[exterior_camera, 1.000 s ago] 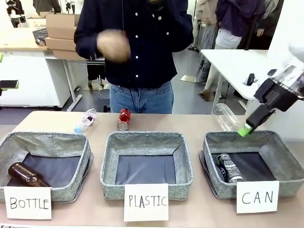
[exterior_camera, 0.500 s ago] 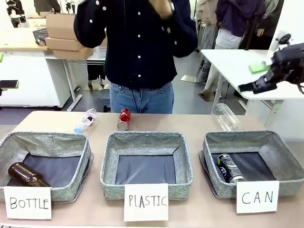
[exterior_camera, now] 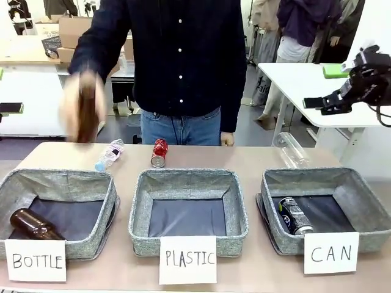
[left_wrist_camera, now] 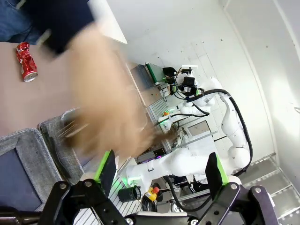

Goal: Sort the can waste into the basket.
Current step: Pick up the can waste from the table and place it in the right Fabric basket.

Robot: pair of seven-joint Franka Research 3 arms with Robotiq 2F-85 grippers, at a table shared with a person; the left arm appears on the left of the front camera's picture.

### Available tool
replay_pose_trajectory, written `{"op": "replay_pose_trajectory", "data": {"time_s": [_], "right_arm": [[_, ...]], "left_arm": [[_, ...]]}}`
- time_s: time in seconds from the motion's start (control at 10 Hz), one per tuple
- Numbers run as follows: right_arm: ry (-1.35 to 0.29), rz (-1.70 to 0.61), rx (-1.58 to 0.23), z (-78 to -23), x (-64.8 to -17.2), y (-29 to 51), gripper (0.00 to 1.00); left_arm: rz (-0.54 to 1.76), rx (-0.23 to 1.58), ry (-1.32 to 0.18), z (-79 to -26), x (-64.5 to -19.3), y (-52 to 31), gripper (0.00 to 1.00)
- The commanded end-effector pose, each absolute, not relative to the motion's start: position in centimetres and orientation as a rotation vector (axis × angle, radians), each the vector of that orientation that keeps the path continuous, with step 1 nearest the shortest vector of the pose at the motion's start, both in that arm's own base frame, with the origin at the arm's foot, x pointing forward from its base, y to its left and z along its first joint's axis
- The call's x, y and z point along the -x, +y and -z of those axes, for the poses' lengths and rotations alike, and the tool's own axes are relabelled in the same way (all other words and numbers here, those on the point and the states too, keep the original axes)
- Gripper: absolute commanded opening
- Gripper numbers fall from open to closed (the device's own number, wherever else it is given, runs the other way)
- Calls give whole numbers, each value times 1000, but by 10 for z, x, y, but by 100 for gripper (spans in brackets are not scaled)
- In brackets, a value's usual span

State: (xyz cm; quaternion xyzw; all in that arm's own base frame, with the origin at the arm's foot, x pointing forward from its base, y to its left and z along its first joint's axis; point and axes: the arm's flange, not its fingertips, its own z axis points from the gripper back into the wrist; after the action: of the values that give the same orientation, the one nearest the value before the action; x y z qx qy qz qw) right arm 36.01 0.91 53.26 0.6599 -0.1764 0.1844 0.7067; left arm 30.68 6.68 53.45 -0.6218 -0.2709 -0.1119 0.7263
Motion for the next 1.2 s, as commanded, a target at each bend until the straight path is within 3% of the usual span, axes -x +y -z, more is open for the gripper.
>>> {"op": "replay_pose_trajectory", "data": {"time_s": [0.0, 1.1], "right_arm": [[-390, -439, -1448, -539, -358, 3, 100], [-390, -439, -1448, -539, -358, 3, 100]], "left_arm": [[265, 1387, -621, -536, -308, 66, 100], [247, 1371, -597, -535, -307, 67, 100]]}}
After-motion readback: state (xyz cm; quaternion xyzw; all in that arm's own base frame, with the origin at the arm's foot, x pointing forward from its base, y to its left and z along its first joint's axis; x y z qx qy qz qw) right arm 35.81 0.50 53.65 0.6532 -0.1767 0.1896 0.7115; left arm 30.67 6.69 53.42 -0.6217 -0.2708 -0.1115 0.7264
